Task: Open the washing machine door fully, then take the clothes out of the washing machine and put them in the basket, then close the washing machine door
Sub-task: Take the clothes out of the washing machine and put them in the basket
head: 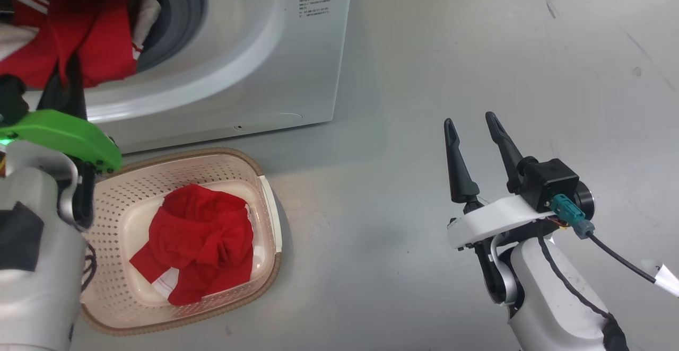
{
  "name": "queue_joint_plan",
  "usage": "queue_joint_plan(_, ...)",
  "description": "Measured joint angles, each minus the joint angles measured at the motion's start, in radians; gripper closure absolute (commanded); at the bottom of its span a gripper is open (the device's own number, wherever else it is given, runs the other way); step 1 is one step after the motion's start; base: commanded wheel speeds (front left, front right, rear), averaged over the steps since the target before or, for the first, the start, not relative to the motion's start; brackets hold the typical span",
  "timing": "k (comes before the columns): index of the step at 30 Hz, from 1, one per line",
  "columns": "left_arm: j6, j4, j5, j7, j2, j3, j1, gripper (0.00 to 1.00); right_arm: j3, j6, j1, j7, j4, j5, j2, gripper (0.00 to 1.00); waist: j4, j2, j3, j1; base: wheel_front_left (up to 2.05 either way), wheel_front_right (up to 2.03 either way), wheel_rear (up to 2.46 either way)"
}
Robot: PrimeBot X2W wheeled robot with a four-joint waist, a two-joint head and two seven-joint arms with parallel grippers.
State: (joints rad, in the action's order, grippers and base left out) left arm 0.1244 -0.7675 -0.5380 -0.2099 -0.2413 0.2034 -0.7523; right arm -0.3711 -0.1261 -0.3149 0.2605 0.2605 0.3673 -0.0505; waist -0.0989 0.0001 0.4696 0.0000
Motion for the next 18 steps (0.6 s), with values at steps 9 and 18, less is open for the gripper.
queue_joint_plan(9,0.000,0.000,-0.024,-0.020,0.051,0.065,0.134,1.00,0.023,0.000,0.039,0.000,0.023,-0.002,-0.001,0.00,0.035,0.0000,-0.076,0.0000,0.00,0.00,0.00)
queue_joint_plan(18,0.000,-0.019,-0.044,-0.021,0.079,0.111,0.282,1.00,0.022,0.000,0.061,0.000,0.032,-0.005,-0.001,0.00,0.080,0.0000,-0.136,0.0000,0.00,0.00,0.00)
